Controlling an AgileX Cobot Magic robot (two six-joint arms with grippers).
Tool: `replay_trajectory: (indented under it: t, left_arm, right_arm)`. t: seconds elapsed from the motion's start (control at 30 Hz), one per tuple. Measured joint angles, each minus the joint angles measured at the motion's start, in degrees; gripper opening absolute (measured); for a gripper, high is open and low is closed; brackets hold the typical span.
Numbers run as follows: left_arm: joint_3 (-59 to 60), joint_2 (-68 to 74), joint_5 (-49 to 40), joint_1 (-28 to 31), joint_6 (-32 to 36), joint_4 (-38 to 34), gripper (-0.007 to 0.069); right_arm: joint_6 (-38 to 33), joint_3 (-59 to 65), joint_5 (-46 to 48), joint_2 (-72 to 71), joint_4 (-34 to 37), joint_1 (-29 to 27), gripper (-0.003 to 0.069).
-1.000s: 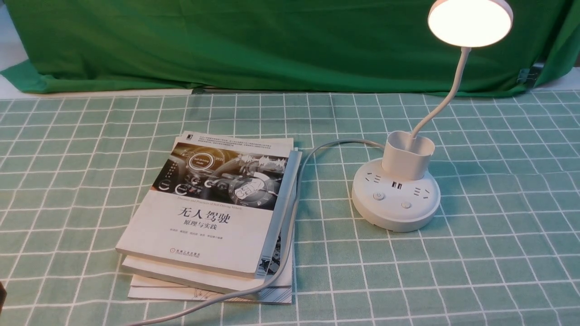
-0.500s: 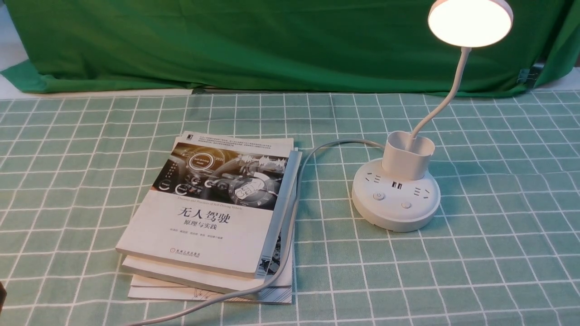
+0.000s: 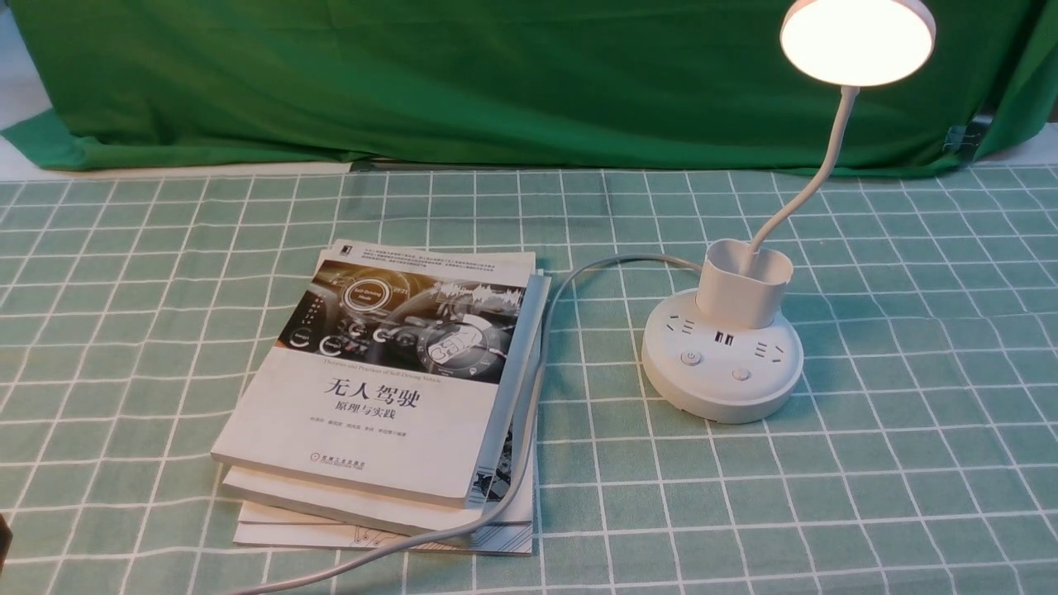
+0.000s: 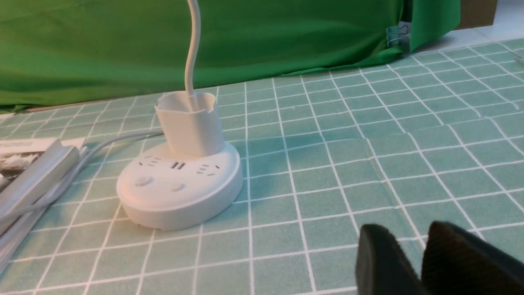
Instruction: Turn on the table lamp.
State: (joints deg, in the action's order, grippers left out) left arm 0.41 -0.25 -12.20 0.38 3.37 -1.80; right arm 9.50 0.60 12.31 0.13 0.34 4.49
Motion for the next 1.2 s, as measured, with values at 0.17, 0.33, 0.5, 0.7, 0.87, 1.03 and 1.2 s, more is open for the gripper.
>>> replay_trajectory:
  t: [0.17, 0.33, 0.5, 0.7, 0.87, 1.03, 1.2]
  left_arm:
    - [0.00, 0.00, 0.00, 0.00, 0.00, 0.00, 0.0021]
    - [0.00, 0.00, 0.00, 0.00, 0.00, 0.00, 0.0021]
    - [0.00, 0.00, 0.00, 0.00, 0.00, 0.00, 0.0021]
    - [0.00, 0.00, 0.00, 0.00, 0.00, 0.00, 0.0021]
    - [0.00, 0.00, 0.00, 0.00, 0.00, 0.00, 0.0021]
    - [0.00, 0.00, 0.00, 0.00, 0.00, 0.00, 0.0021]
    - [0.00, 0.00, 0.00, 0.00, 0.00, 0.00, 0.0021]
  right_arm:
    - [0.00, 0.00, 0.00, 0.00, 0.00, 0.00, 0.0233]
    - [0.02, 0.00, 0.00, 0.00, 0.00, 0.00, 0.0235]
    - [0.02, 0.00, 0.02, 0.00, 0.00, 0.00, 0.0236]
    - [0.02, 0.00, 0.07, 0.00, 0.00, 0.00, 0.0236]
    - [0.02, 0.00, 0.14, 0.00, 0.00, 0.00, 0.0237]
    - [0.02, 0.00, 0.16, 0.00, 0.00, 0.00, 0.0237]
    - [0.02, 0.00, 0.16, 0.00, 0.00, 0.00, 0.0237]
